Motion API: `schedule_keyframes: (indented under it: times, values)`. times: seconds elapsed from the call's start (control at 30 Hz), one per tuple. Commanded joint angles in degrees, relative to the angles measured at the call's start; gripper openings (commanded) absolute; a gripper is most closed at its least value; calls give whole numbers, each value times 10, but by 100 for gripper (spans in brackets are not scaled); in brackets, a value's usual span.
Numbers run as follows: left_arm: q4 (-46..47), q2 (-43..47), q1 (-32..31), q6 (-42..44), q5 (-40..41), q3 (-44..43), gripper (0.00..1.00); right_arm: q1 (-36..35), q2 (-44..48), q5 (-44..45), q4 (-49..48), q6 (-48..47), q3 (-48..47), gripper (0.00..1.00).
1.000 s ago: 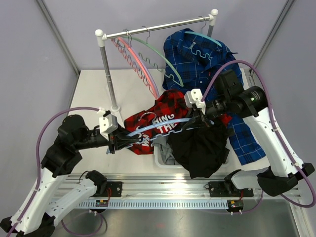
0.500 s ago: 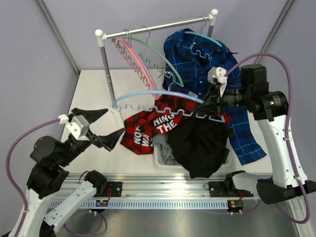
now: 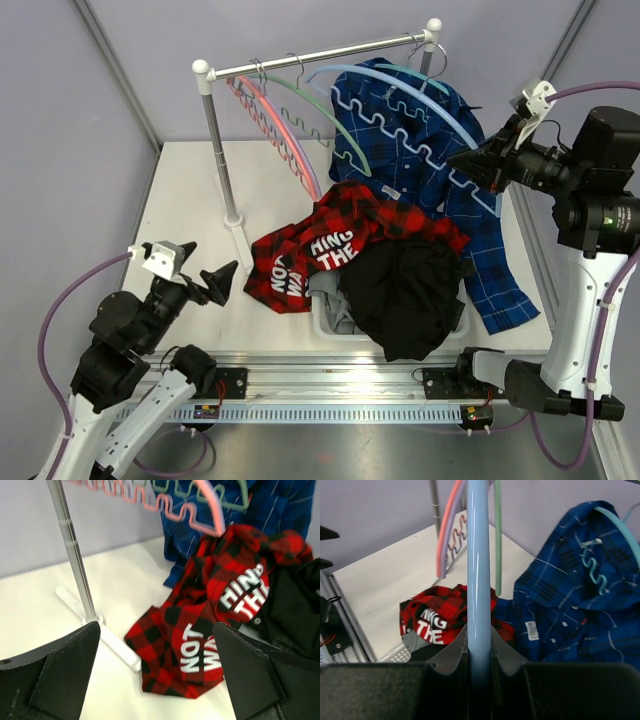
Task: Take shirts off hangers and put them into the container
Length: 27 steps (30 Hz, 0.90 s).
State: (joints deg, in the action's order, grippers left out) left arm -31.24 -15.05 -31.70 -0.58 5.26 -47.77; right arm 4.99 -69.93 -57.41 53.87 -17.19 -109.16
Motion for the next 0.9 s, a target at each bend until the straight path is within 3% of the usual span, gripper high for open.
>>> schedule_keyframes:
  times: [0.0, 0.23, 0.43, 0.6, 0.87]
  values:
    - [3, 20, 1, -21, 33, 12, 99, 19, 10, 70, -46, 39, -12, 0]
    - [3, 25, 2, -21, 29, 24, 99, 30, 20, 142, -74, 29, 56, 0]
    - [10, 26, 2, -25, 20, 36, 99, 30, -10, 149, -89, 22, 72, 0]
    - [13, 32, 2, -35, 15, 43, 99, 17, -87, 115, -55, 30, 21, 0]
    - [21, 43, 2, -54, -1, 56, 99, -112, -211, 201, -46, 19, -99, 0]
